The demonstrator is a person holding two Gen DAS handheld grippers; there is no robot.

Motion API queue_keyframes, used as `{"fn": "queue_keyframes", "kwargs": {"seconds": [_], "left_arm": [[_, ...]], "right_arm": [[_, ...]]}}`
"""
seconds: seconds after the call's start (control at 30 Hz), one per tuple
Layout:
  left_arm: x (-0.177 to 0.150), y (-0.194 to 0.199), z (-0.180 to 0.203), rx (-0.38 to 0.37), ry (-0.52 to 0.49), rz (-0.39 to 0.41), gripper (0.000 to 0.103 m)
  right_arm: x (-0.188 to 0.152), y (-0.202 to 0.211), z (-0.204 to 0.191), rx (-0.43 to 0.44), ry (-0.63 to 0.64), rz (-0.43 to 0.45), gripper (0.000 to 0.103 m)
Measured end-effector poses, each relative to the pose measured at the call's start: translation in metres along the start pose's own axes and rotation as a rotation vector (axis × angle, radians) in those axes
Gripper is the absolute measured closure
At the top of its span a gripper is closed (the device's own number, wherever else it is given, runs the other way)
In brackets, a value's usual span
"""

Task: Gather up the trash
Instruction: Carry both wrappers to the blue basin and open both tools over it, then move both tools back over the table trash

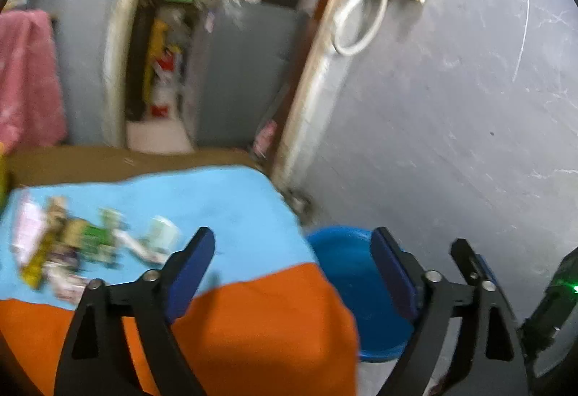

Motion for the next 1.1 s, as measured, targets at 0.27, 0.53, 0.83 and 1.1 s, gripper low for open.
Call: {"fn": "queue_keyframes", "kwargs": {"seconds": [0.27,0.53,0.83,1.1], "left_arm": [[-0.011,0.069,-0.053,0.185,-0.025,0.190,0.002],[-0.036,0.150,-0.113,0.337,0.004,0.365,0.002],[-0.068,0.196,-0.169,0.489,-0.037,0.427,0.002],[-0.086,0.206,-0.212,0.534,0.009,0.435,0.002]], "right_arm": [[0.001,0.029,-0.073,0.132,0.149,0.117,0.000],[-0.011,0.052,-0.149,0.283,0.242,0.184,0.000],[-0.046,0.057,-0.225,0.386,0.391,0.144,0.000],[-0.056,0.050,-0.247,0.400,0.402,0.116,0.000]]}}
Point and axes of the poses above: each gripper's, at about its wrist camera, not at the fingertips, and y roughly against the way its jaws point, z to its right, x to its top, the point moved 10 cm from there along -y, roughly the way its jaws point, and after that the axes turned 10 degrees about -z, right-handed, at the moved point
